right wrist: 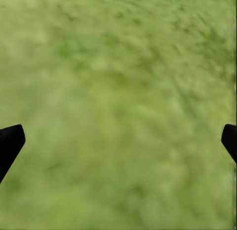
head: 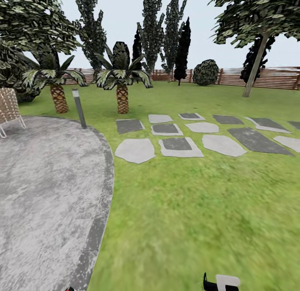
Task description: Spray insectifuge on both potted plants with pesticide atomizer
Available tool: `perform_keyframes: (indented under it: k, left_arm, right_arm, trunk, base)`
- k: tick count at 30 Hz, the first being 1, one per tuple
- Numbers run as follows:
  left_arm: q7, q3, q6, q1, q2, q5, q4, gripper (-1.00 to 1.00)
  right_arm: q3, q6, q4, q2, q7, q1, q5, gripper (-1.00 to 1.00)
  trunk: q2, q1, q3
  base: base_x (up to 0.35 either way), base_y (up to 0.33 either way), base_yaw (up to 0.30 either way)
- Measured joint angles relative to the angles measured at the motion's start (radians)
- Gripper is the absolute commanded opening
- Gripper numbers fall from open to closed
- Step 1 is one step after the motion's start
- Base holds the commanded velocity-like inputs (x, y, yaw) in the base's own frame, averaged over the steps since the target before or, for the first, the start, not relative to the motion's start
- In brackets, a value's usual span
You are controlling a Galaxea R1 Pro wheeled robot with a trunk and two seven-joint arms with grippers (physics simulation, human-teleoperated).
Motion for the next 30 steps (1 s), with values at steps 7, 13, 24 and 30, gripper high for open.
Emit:
perform_keyframes:
  k: [7, 13, 24, 30]
  left_arm:
    - [0.0, 0.0, 0.001, 0.0, 0.0, 0.001, 0.0, -1.0]
    - [0.0, 0.003, 0.002, 0.0, 0.001, 0.003, 0.0, -1.0]
    - [0.0, 0.005, 0.001, 0.0, 0.003, 0.005, 0.0, -1.0]
    - [0.0, 0.005, 0.001, 0.0, 0.003, 0.005, 0.001, -1.0]
  right_arm:
    - [0.0, 0.0, 0.0, 0.0, 0.0, 0.0, 0.0, 1.0]
    - [0.0, 0.0, 0.0, 0.0, 0.0, 0.0, 0.0, 1.0]
    - [0.0, 0.0, 0.0, 0.0, 0.0, 0.0, 0.0, 1.0]
    - [0.0, 0.0, 0.0, 0.0, 0.0, 0.0, 0.0, 1.0]
  trunk:
    - [0.0, 0.0, 0.0]
    - [0.0, 0.0, 0.0]
    - [0.0, 0.0, 0.0]
    - [0.0, 0.0, 0.0]
  base:
    - [0.314, -0.097, -0.3]
    - [0.315, -0.091, -0.3]
    - [0.334, -0.006, -0.3]
    - [0.338, 0.0, -0.3]
